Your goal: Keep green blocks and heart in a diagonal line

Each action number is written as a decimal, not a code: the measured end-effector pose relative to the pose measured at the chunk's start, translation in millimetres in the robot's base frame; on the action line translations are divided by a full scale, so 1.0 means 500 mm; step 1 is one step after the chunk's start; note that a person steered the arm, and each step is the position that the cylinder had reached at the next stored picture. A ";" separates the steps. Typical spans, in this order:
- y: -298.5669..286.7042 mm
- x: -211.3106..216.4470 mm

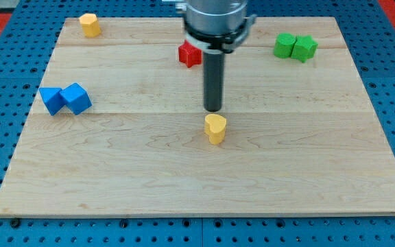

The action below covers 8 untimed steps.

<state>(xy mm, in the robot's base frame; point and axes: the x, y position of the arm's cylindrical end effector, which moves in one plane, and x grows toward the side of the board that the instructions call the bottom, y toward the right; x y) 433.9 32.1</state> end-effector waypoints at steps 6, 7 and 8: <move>0.110 -0.380; 0.081 -0.384; 0.022 -0.399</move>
<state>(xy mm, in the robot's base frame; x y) 234.4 43.3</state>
